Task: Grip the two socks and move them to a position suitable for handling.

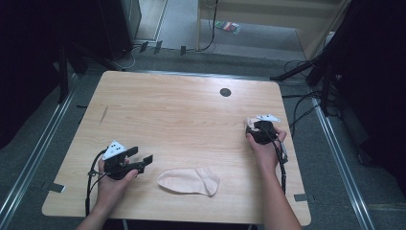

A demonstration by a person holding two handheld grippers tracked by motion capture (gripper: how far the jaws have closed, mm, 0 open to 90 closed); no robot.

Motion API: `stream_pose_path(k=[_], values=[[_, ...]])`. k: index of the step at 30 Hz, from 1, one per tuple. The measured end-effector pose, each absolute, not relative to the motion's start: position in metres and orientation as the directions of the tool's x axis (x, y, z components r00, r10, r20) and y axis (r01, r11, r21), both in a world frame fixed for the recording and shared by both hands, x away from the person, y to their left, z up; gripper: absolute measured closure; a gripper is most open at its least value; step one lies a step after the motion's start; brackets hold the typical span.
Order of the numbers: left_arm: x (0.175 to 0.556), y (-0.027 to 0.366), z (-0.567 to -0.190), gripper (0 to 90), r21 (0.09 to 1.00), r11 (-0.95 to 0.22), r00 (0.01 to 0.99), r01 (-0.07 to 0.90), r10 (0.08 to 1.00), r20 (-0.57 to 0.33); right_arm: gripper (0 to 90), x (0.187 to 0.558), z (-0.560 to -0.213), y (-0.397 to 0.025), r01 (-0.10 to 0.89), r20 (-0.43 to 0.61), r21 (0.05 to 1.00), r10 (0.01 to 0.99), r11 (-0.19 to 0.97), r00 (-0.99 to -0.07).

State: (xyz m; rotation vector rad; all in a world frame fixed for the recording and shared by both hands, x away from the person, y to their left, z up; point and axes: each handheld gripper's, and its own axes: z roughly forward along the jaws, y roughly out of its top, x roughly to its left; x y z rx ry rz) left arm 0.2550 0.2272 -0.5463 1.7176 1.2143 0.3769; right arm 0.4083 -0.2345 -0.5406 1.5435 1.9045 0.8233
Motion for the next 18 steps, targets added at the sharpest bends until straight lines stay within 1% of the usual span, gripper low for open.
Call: stream_pose_path(k=[3,4,5,7,9,13,18], values=[[0.255,0.226,-0.548,24.6,0.830,-0.042,0.457,0.556,0.850,-0.263,65.6,0.408,-0.541,-0.236,0.656,0.017,0.746,0.981,0.116,-0.193],[0.255,0.225,-0.548,24.6,0.830,-0.044,0.456,0.556,0.851,-0.260,72.4,0.408,-0.541,-0.235,0.658,0.024,0.745,0.981,0.111,-0.193],[0.255,0.225,-0.548,24.6,0.830,-0.046,0.457,0.557,0.851,-0.260,76.9,0.408,-0.540,-0.234,0.658,0.020,0.743,0.979,0.121,-0.203],[0.255,0.225,-0.548,24.6,0.831,-0.045,0.456,0.554,0.852,-0.257,82.2,0.409,-0.538,-0.232,0.670,0.017,0.731,0.979,0.126,-0.202],[0.255,0.225,-0.548,24.6,0.833,-0.045,0.455,0.551,0.853,-0.255,83.7,0.409,-0.535,-0.232,0.679,0.027,0.725,0.980,0.117,-0.198],[0.255,0.226,-0.548,24.5,0.833,-0.035,0.447,0.552,0.856,-0.260,84.0,0.403,-0.524,-0.225,0.648,0.051,0.755,0.975,0.103,-0.215],[0.256,0.225,-0.548,24.5,0.832,-0.042,0.449,0.554,0.856,-0.256,83.9,0.384,-0.497,-0.198,0.583,0.071,0.805,0.956,0.113,-0.284]])
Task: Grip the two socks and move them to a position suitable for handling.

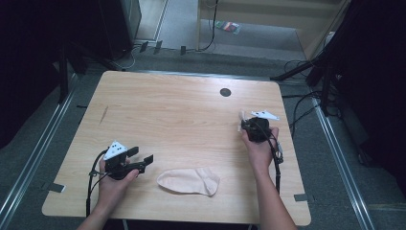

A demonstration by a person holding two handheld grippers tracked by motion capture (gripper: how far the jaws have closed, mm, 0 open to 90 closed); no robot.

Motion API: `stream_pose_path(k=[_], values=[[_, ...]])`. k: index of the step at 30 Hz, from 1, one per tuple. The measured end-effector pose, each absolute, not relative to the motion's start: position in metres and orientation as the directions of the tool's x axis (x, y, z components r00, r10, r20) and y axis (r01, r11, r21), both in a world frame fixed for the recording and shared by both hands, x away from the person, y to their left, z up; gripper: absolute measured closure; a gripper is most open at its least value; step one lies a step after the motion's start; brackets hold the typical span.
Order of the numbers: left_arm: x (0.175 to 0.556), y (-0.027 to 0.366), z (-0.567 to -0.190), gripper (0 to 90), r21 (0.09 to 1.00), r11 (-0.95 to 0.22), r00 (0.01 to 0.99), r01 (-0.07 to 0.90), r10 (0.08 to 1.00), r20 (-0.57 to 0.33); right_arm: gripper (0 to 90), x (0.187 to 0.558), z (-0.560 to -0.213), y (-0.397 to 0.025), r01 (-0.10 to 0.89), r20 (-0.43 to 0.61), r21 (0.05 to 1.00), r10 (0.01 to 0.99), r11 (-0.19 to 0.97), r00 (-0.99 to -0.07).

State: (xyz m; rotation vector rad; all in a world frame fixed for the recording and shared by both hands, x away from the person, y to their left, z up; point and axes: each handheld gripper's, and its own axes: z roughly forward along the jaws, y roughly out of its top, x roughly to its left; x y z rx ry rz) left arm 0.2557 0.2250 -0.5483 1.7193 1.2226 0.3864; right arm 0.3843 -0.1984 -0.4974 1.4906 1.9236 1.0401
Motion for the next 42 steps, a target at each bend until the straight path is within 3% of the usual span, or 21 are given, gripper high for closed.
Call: stream_pose_path(k=[10,19,21,23,24,29,34,42], values=[[0.255,0.225,-0.548,24.5,0.834,-0.033,0.443,0.551,0.858,-0.259,84.0,0.346,-0.480,-0.118,0.523,0.061,0.825,0.888,0.212,-0.456],[0.255,0.225,-0.548,24.5,0.834,-0.026,0.441,0.551,0.858,-0.265,83.8,0.328,-0.504,-0.054,0.534,0.070,0.792,0.824,0.297,-0.562],[0.255,0.226,-0.548,24.5,0.833,-0.027,0.441,0.552,0.857,-0.265,80.2,0.327,-0.510,-0.047,0.535,0.086,0.790,0.809,0.301,-0.582],[0.255,0.226,-0.548,24.5,0.833,-0.025,0.442,0.553,0.856,-0.268,59.8,0.327,-0.512,-0.044,0.522,0.119,0.806,0.787,0.279,-0.605],[0.255,0.227,-0.548,24.5,0.833,-0.029,0.443,0.552,0.856,-0.264,54.2,0.330,-0.509,-0.049,0.533,0.172,0.817,0.791,0.218,-0.587],[0.256,0.226,-0.548,24.5,0.832,-0.025,0.441,0.554,0.856,-0.268,63.5,0.332,-0.500,-0.065,0.528,0.192,0.832,0.803,0.171,-0.564],[0.256,0.225,-0.548,24.5,0.832,-0.034,0.444,0.554,0.858,-0.260,69.4,0.334,-0.510,-0.070,0.575,0.182,0.782,0.794,0.241,-0.580],[0.256,0.225,-0.548,24.5,0.831,-0.032,0.440,0.556,0.859,-0.262,62.4,0.334,-0.533,-0.060,0.623,0.182,0.716,0.778,0.314,-0.601]])
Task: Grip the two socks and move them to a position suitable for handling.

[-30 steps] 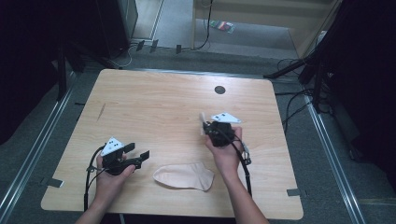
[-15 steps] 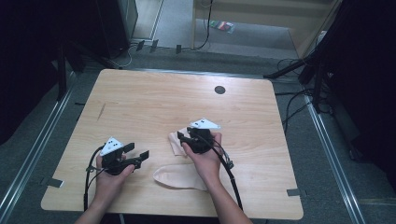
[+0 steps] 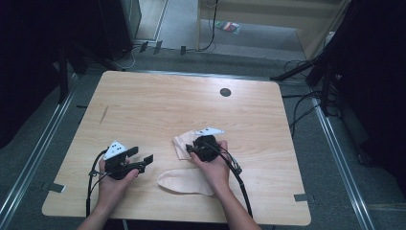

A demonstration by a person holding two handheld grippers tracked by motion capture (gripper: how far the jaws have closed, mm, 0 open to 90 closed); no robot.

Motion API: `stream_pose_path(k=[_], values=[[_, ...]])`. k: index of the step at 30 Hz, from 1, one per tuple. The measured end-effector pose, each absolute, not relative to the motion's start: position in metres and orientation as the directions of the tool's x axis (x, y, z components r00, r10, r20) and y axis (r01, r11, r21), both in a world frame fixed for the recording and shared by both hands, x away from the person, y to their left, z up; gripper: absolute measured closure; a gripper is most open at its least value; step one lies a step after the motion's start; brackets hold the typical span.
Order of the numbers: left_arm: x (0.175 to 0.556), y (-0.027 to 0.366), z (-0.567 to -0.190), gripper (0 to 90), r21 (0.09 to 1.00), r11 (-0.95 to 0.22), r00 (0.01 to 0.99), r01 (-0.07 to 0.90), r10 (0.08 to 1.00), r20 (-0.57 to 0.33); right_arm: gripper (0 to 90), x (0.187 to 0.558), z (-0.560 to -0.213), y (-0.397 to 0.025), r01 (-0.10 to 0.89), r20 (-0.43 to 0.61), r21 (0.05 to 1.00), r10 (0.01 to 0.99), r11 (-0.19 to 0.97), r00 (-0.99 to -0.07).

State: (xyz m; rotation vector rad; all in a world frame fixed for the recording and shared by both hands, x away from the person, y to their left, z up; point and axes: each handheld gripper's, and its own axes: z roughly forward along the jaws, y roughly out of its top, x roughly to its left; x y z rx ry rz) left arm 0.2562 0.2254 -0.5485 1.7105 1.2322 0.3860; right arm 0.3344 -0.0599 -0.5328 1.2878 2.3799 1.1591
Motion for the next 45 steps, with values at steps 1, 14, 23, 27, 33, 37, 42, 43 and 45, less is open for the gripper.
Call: stream_pose_path(k=[1,14,23,27,33,37,42,43,45], values=[[0.256,0.225,-0.549,24.5,0.832,-0.033,0.440,0.554,0.860,-0.259,61.4,0.334,-0.534,-0.058,0.616,0.166,0.716,0.777,0.329,-0.607],[0.256,0.225,-0.549,24.6,0.831,-0.031,0.436,0.556,0.862,-0.260,85.2,0.322,-0.537,-0.047,0.552,0.025,0.719,0.779,0.421,-0.627],[0.267,0.211,-0.545,24.5,0.837,-0.052,0.466,0.544,0.849,-0.250,85.3,0.322,-0.492,-0.038,0.510,0.055,0.774,0.763,0.374,-0.644],[0.277,0.199,-0.544,24.5,0.834,-0.092,0.511,0.544,0.825,-0.242,85.3,0.323,-0.476,-0.027,0.493,0.060,0.790,0.755,0.363,-0.653],[0.292,0.184,-0.543,24.1,0.814,-0.134,0.543,0.565,0.804,-0.245,85.3,0.323,-0.455,-0.009,0.468,0.077,0.813,0.733,0.347,-0.676],[0.298,0.179,-0.545,30.3,0.823,-0.139,0.526,0.551,0.824,-0.213,85.3,0.320,-0.441,0.002,0.448,0.099,0.832,0.706,0.328,-0.702],[0.295,0.203,-0.538,80.8,0.846,-0.093,0.426,0.525,0.889,-0.167,85.6,0.315,-0.427,-0.002,0.449,0.177,0.856,0.669,0.257,-0.722],[0.294,0.207,-0.535,89.5,0.857,-0.095,0.421,0.506,0.895,-0.149,85.7,0.315,-0.426,-0.005,0.455,0.190,0.856,0.667,0.247,-0.720],[0.290,0.216,-0.528,90.0,0.878,-0.115,0.427,0.465,0.897,-0.109,85.9,0.317,-0.428,-0.010,0.461,0.192,0.854,0.676,0.243,-0.711]])
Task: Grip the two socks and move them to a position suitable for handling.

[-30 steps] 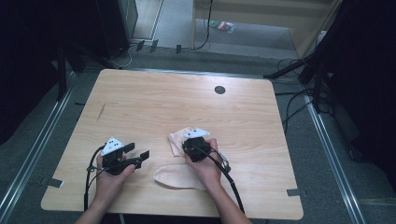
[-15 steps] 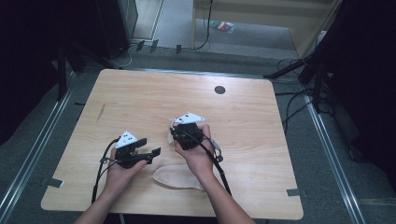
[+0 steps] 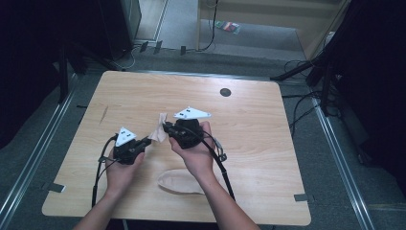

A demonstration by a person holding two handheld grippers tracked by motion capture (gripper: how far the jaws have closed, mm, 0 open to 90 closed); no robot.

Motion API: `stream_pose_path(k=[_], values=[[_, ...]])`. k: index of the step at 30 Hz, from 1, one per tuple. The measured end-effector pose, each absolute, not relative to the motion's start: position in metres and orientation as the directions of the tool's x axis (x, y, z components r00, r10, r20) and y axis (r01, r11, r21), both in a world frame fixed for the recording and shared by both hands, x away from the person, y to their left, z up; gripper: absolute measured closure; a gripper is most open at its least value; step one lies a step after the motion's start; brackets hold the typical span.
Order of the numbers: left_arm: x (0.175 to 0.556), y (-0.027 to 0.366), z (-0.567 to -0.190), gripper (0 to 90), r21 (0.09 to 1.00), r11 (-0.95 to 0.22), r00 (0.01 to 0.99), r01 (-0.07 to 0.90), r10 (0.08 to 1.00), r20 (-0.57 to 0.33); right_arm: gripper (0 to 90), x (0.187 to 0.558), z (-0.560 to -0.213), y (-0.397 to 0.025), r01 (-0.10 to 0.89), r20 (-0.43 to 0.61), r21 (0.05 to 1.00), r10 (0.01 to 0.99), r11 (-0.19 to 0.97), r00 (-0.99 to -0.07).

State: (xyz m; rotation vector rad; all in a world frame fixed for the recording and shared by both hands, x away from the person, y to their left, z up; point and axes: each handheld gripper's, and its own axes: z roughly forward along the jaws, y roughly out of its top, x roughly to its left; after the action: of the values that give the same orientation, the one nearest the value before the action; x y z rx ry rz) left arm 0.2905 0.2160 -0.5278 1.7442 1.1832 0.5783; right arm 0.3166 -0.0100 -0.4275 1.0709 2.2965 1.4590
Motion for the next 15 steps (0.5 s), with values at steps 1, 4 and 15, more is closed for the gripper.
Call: stream_pose_path(k=[1,4,15], values=[[0.288,0.219,-0.524,90.0,0.888,-0.135,0.409,0.439,0.910,-0.063,85.9,0.318,-0.429,-0.013,0.466,0.194,0.852,0.680,0.241,-0.707],[0.281,0.224,-0.518,90.0,0.901,-0.185,0.374,0.393,0.927,0.027,86.0,0.323,-0.434,-0.022,0.478,0.197,0.847,0.697,0.234,-0.689],[0.282,0.188,-0.536,90.0,0.783,-0.465,0.550,0.412,0.812,0.194,86.0,0.335,-0.485,-0.058,0.572,0.202,0.781,0.764,0.253,-0.613]])
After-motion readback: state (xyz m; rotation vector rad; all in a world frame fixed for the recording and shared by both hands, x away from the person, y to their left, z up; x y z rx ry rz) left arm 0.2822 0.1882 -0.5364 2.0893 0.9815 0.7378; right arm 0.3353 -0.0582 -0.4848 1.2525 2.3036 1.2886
